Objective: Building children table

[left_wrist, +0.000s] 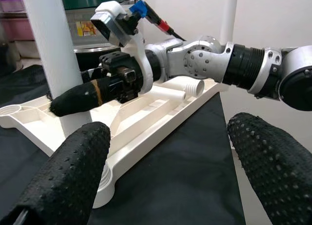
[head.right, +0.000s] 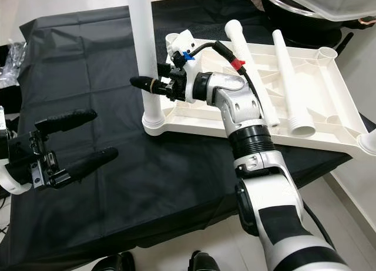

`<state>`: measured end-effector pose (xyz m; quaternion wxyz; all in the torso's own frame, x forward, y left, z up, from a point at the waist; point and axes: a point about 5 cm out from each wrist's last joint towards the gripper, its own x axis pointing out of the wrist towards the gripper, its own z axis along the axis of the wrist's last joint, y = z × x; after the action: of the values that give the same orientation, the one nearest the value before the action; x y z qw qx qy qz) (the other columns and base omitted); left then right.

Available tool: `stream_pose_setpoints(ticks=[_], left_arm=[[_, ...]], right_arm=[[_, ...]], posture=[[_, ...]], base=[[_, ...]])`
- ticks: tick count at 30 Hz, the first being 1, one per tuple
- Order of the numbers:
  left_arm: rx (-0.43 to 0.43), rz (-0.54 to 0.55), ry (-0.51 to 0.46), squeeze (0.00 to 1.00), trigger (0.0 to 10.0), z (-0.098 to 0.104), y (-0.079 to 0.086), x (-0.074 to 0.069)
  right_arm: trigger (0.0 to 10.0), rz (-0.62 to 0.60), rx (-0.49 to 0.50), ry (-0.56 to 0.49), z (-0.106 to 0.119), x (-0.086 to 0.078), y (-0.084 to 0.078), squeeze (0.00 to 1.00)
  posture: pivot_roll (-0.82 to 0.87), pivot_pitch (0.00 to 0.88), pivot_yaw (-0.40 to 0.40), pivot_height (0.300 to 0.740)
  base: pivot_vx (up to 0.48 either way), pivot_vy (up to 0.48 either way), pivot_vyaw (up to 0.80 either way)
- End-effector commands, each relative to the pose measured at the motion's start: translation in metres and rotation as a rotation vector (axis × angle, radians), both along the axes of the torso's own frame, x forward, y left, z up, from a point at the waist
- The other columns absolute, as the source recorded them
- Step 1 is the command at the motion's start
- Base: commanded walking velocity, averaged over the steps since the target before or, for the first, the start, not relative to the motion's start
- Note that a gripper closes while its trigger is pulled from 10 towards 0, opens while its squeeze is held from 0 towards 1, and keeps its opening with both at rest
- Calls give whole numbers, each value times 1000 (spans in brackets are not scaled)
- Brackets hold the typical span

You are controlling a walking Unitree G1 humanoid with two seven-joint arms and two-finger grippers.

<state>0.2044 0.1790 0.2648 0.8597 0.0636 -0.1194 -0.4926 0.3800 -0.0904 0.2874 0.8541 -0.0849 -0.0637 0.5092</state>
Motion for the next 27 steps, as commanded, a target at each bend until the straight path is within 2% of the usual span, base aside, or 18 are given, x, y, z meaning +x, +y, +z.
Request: stream_pose_setpoints(ticks=[1, 3, 4, 5, 6, 8, 9, 10, 11, 12, 13, 17, 18, 23, 24, 25, 26, 27], left_arm=[[14, -9, 7, 0, 10000, 0, -1, -1], [14, -8, 4, 0, 10000, 0, -1, -1], [14, -8, 4, 0, 10000, 0, -1, -1], [14, -7, 2, 0, 10000, 0, -1, -1], [15, -6, 0, 0, 10000, 0, -1, -1], [15, -6, 0, 0, 10000, 0, -1, -1], [14, -6, -2, 0, 10000, 0, -1, -1], [14, -6, -2, 0, 10000, 0, -1, -1], [9, -8, -7, 0, 10000, 0, -2, 1], [9, -8, -7, 0, 10000, 0, -2, 1], [6, -10, -9, 0, 10000, 1, -2, 2], [4, -15, -11, 0, 10000, 1, -3, 3], [5, -20, -11, 0, 10000, 1, -4, 4], [5, -22, -14, 0, 10000, 1, -5, 5], [1, -22, -15, 0, 10000, 2, -5, 6], [-1, -21, -16, 0, 10000, 2, -5, 6], [1, -20, -16, 0, 10000, 2, -6, 6], [1, -20, -16, 0, 10000, 2, -6, 6]], right_arm=[[0, -26, 5, -26, 2, 0, 0, 0], [0, -108, -18, -55, -4, 0, 6, 0], [0, -108, -18, -55, -4, 0, 6, 0], [0, -169, -17, -71, -9, -3, 12, 0], [0, -310, -7, -99, -15, -5, 19, 0], [0, -310, -7, -99, -15, -5, 19, 0], [0, -491, 1, -111, -23, -9, 22, 0], [0, -491, 1, -111, -23, -9, 22, 0], [0, -595, 18, -123, -40, -24, 36, 0], [0, -595, 18, -123, -40, -24, 36, 0], [0, -653, 35, -132, -50, -35, 45, 0], [0, -662, 46, -108, -59, -43, 52, 0], [0, -642, 55, -81, -65, -49, 58, 0], [0, -601, 47, -74, -64, -50, 61, 0], [10000, -562, 48, -84, -60, -50, 61, 0], [10000, -533, 46, -94, -57, -50, 62, 0], [10000, -517, 57, -96, -53, -50, 60, 722], [10000, -517, 57, -96, -53, -50, 60, 722]], posture=[[48, 228, -29, 740], [46, 225, -32, 740], [46, 225, -32, 740], [43, 207, -36, 740], [38, 198, -37, 740], [38, 198, -37, 740], [36, 197, -36, 740], [36, 197, -36, 740], [37, 199, -24, 740], [37, 199, -24, 740], [35, 201, -23, 740], [31, 197, -18, 740], [20, 194, -12, 740], [13, 198, -16, 740], [14, 202, -19, 740], [13, 204, -18, 740], [9, 210, -12, 740], [9, 210, -12, 740]], base=[[0, 0, 0], [0, 0, 0], [0, 0, 0], [0, 0, 0], [0, 0, 0], [0, 0, 0], [0, 0, 0], [0, 0, 0], [0, 0, 0], [0, 0, 0], [0, 0, 0], [0, 0, 0], [0, 0, 0], [0, 0, 0], [0, 0, 0], [0, 0, 0], [0, 0, 0], [0, 0, 0]])
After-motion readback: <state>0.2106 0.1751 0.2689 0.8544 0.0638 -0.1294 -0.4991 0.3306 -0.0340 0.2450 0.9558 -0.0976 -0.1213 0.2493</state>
